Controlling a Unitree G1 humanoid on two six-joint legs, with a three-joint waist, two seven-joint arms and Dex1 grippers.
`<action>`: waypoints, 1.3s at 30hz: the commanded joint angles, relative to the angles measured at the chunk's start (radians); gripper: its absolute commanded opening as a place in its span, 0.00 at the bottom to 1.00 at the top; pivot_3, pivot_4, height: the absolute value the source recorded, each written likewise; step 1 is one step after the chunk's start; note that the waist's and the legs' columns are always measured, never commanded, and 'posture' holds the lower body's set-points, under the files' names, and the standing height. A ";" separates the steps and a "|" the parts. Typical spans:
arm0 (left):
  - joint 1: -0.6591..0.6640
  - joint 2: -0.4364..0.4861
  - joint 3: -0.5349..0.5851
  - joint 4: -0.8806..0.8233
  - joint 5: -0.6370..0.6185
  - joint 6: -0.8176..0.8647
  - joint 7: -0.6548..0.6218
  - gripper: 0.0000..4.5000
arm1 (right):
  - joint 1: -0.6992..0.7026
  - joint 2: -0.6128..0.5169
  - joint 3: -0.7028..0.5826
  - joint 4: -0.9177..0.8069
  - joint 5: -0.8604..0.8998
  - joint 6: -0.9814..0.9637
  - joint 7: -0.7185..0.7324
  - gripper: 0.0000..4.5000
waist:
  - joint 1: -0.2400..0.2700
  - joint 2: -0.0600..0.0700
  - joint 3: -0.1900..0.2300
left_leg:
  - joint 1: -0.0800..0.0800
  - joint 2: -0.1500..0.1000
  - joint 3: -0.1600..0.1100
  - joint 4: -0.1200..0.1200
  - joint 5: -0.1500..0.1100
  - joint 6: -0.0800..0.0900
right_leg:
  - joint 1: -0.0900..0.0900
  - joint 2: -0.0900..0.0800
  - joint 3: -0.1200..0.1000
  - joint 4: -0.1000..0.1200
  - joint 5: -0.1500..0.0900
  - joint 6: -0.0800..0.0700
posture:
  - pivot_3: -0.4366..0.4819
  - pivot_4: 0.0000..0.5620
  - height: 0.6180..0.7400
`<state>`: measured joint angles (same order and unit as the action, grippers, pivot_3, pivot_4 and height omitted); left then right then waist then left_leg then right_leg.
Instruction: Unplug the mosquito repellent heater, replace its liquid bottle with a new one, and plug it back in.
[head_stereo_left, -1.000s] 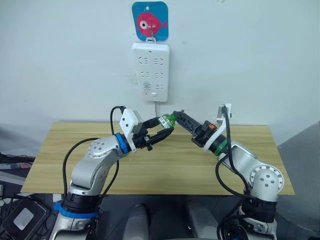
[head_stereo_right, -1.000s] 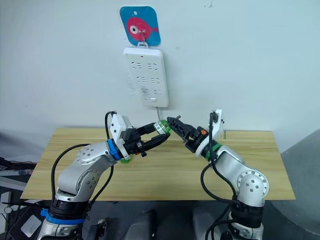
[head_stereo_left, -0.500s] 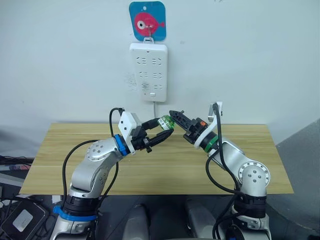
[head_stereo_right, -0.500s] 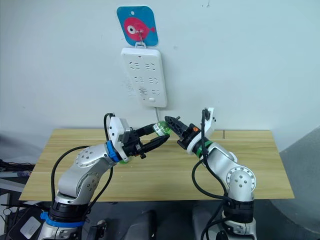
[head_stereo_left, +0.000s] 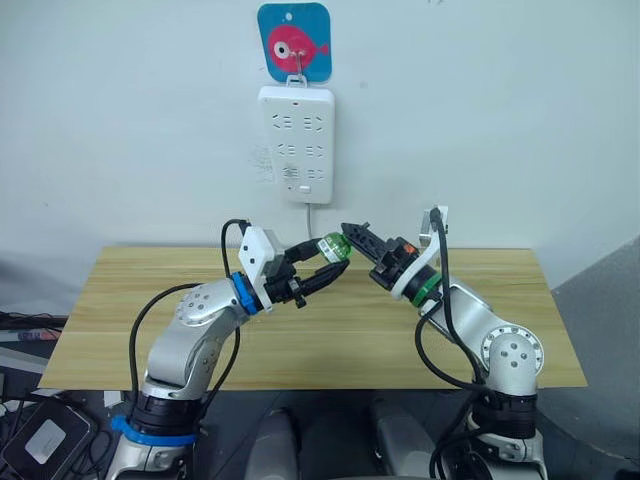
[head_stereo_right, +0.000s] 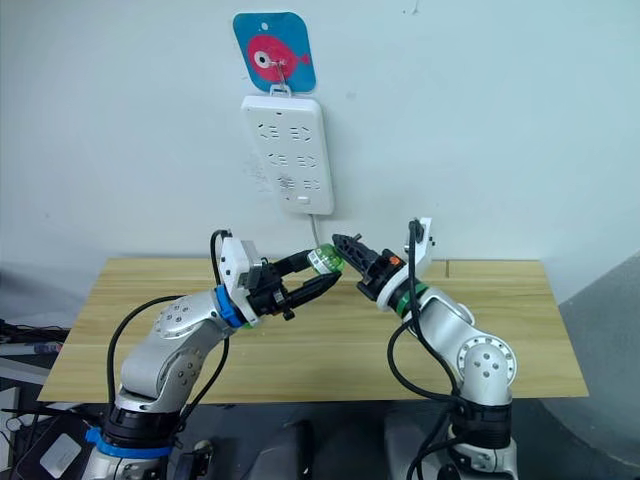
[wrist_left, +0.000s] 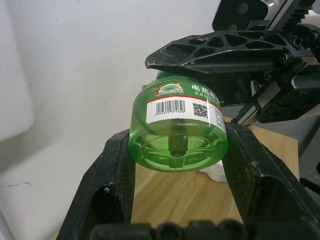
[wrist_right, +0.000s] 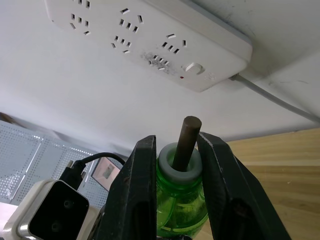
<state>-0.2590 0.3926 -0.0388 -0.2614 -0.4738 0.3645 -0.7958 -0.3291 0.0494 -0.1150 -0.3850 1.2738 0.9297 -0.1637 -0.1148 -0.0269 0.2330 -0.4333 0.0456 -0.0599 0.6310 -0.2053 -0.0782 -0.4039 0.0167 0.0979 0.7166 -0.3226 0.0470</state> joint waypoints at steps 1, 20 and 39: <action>-0.002 0.011 0.006 -0.012 -0.008 -0.003 -0.008 0.72 | 0.005 -0.005 0.033 -0.048 0.043 -0.003 0.004 0.18 | 0.000 0.000 0.000 | 0.000 0.000 0.000 0.000 0.000 0.000 | 0.000 0.000 0.000 0.000 0.000 0.000 | 0.35 0.35 0.87; 0.208 0.284 0.028 -0.161 -0.012 0.080 -0.127 1.00 | -0.080 -0.324 0.369 0.752 -1.068 -0.959 0.440 0.18 | 0.004 0.000 0.000 | 0.001 0.000 0.003 0.000 0.000 0.000 | 0.000 0.000 0.002 -0.001 0.000 0.000 | 0.42 0.37 0.87; 0.279 0.206 0.075 -0.140 0.027 -0.010 -0.032 1.00 | -0.075 -0.270 0.256 0.888 -1.149 -1.123 0.592 0.88 | 0.030 0.000 0.000 | 0.002 0.000 0.001 0.000 0.000 0.000 | 0.000 -0.001 0.000 0.001 0.001 -0.001 | 0.41 0.39 0.87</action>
<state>-0.0031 0.6046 0.0075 -0.3890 -0.4586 0.3843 -0.8515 -0.4222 -0.2069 0.1651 0.6014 0.1027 -0.2234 0.3989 -0.0852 -0.0268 0.2330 -0.4318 0.0460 -0.0587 0.6310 -0.2053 -0.0784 -0.4036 0.0159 0.0982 0.7175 -0.3218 0.0456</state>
